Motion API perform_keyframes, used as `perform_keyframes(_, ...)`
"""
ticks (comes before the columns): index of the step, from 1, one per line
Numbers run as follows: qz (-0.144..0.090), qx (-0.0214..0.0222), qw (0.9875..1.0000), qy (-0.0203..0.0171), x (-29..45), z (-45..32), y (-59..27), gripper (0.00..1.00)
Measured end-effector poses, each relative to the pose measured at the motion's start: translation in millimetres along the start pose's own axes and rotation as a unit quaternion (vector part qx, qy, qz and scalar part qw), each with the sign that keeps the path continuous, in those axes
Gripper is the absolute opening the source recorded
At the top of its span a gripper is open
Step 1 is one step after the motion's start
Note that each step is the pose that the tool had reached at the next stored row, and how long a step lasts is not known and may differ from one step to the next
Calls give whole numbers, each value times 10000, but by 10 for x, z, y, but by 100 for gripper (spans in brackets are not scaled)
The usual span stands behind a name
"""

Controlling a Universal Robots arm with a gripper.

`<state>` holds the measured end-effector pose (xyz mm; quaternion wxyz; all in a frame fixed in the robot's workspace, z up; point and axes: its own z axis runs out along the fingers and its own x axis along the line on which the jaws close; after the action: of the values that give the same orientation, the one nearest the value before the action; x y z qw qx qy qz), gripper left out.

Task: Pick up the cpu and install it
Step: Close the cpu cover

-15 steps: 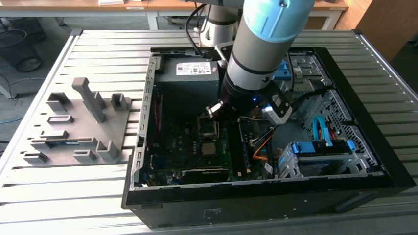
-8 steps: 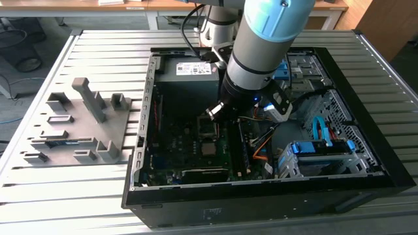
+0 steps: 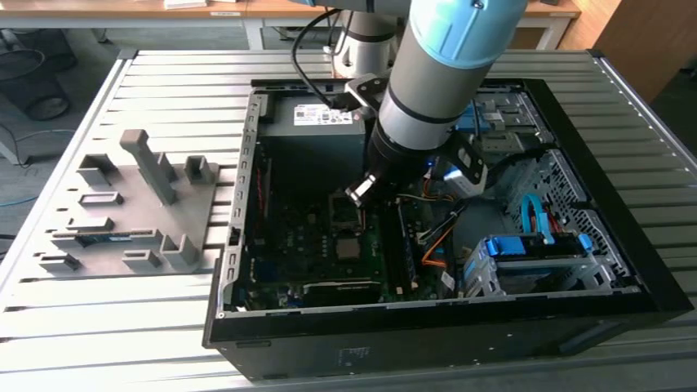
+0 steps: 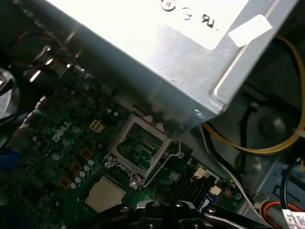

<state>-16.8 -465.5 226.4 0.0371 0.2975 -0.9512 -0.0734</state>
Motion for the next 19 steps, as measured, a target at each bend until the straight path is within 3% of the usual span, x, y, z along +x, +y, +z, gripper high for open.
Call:
perform_keyframes(2, -111, 24, 9999, 33, 0, 1, 0, 10)
perform_keyframes(7, -459, 36, 9989, 91, -2, 6, 2, 10)
perform_keyframes(12, -474, 37, 9988, 92, -2, 6, 1, 10)
perform_keyframes(13, -477, 48, 9988, 78, -2, 7, 1, 10)
perform_keyframes(14, -483, 81, 9988, 35, -2, 10, 1, 10)
perform_keyframes(19, -518, 287, 9980, -230, 0, 20, 1, 10)
